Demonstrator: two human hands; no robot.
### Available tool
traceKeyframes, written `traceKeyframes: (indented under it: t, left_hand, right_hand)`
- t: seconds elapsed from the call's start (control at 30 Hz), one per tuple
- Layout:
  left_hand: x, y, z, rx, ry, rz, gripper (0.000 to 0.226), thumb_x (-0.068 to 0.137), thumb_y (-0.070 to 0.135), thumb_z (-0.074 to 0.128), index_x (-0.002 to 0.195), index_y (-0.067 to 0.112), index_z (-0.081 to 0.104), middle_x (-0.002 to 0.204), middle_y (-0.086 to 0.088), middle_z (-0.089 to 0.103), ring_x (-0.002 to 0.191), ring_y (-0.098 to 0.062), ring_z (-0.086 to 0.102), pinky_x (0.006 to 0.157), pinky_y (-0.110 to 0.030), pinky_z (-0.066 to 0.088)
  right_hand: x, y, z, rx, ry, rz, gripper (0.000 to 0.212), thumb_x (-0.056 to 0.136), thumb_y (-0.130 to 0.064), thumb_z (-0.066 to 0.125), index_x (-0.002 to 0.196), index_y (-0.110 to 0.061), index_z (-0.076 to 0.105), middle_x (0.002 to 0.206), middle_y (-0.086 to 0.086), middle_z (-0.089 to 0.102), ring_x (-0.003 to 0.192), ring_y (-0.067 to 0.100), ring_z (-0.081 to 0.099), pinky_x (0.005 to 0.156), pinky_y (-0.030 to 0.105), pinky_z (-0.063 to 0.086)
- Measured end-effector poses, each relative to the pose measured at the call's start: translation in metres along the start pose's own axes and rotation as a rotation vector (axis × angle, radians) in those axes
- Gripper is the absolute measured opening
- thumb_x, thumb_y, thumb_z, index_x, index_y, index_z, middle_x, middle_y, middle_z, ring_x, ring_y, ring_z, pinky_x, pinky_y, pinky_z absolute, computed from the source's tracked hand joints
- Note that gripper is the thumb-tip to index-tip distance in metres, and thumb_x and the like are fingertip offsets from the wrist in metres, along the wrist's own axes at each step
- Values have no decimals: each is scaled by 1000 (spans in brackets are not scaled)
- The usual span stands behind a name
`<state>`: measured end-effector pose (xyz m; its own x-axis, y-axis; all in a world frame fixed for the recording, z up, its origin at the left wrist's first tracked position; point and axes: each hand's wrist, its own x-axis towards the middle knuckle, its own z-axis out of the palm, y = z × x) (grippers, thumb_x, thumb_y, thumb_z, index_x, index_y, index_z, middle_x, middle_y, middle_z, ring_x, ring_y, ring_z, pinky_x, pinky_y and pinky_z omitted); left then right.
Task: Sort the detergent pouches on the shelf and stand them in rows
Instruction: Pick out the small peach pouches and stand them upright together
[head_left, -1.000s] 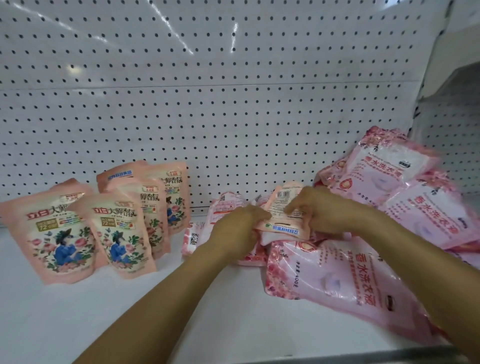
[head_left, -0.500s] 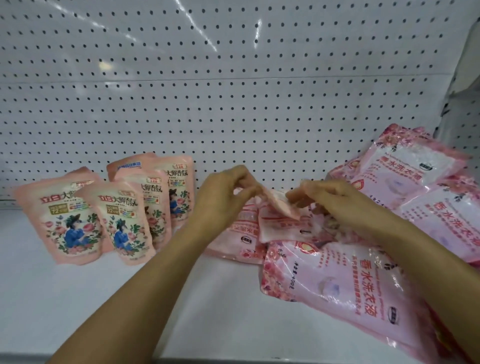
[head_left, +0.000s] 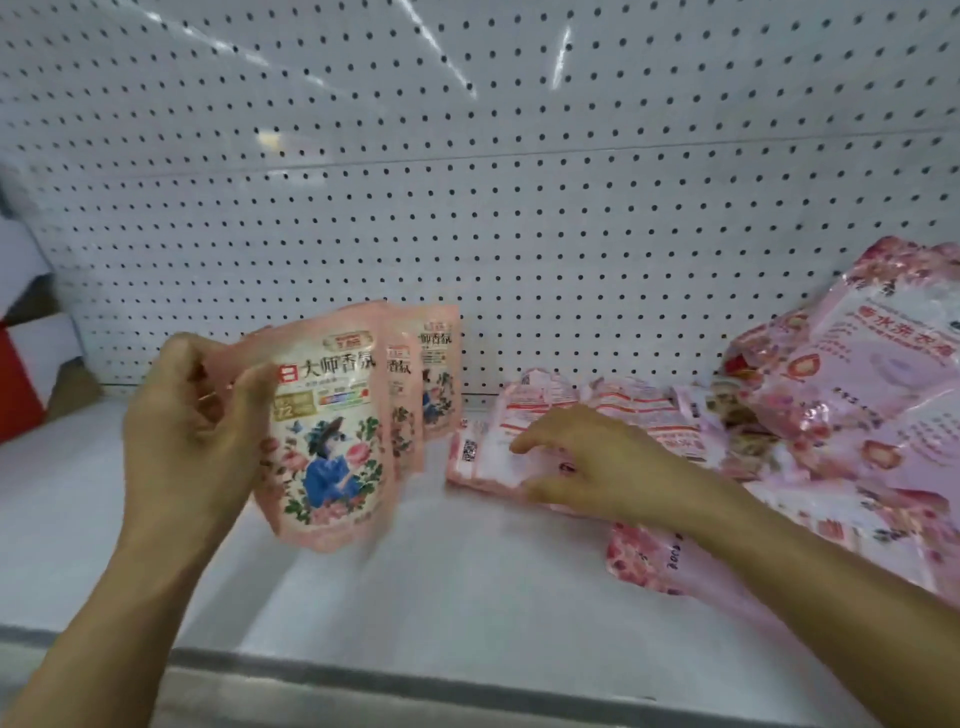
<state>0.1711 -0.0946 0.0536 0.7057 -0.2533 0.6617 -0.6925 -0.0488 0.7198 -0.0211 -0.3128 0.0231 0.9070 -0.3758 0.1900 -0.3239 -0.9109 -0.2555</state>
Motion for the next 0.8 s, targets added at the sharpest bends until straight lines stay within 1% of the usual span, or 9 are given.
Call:
traceKeyframes:
  t: [0.07,0.13,0.2,0.33,0.43,0.5,0.63,0.7,0.8]
  left_hand:
    - [4,-17,-18,90,60,-35,17,96,26,61,98,11,53,84,-2,63,74,-21,63,63,-25,58]
    - [8,-37,-28,121,85,-63,18,94,33,60,94,18,50,92,-10,65,81,-32,65,70,-45,59]
    - [8,-50,-31,156,49,-110,16,95,30,60,92,19,48,93,-10,64,85,-36,64,71,-53,56]
    - [5,-64,-36,131,11,-170,15,98,27,57,99,13,51,87,1,62,85,-29,63,67,-41,53]
    - [5,-68,-43,100,-12,-177,14,96,25,61,104,19,51,103,-3,65,95,-28,64,81,-51,55]
    - [5,-68,-44,94,-28,-171,22,94,22,63,111,19,50,110,-2,64,98,-26,63,83,-47,54]
    - [-2,-61,-48,139,84,-21,46,91,20,68,130,13,43,127,-4,54,113,-25,54,95,-47,49]
    - [-8,-46,-46,157,151,150,44,93,22,66,130,11,46,129,-6,50,118,-25,50,96,-46,47]
    - [-15,-17,-28,49,-7,354,35,90,27,59,122,13,53,120,7,53,113,-16,53,90,-34,46]
  right_hand:
    - [11,-17,15,-176,-36,26,67,80,-64,60,136,-31,44,134,-7,49,123,17,44,94,37,43]
    - [22,-31,30,-317,-28,16,71,79,-62,60,135,-24,39,129,1,49,116,26,46,84,38,42]
    - [31,-37,40,-447,10,30,62,87,-52,57,134,-19,36,127,5,50,113,30,50,74,37,38]
    - [36,-40,41,-566,72,63,32,98,-26,44,128,-14,44,122,7,62,107,31,60,66,34,33]
    - [29,-42,32,-590,56,75,33,94,-14,43,125,-18,55,115,6,67,104,29,64,70,32,38]
    - [24,-38,20,-471,139,132,30,97,-19,46,122,-25,61,108,5,70,99,27,65,71,29,40]
    - [19,-13,-12,151,571,264,22,100,-30,49,101,-25,71,87,-12,70,74,12,61,70,30,47]
    - [21,-4,-34,275,677,314,24,98,-36,51,86,-24,69,77,-12,66,69,15,60,68,36,49]
    - [23,-3,-63,316,724,302,25,95,-39,57,71,-34,65,71,-15,64,66,12,55,70,38,47]
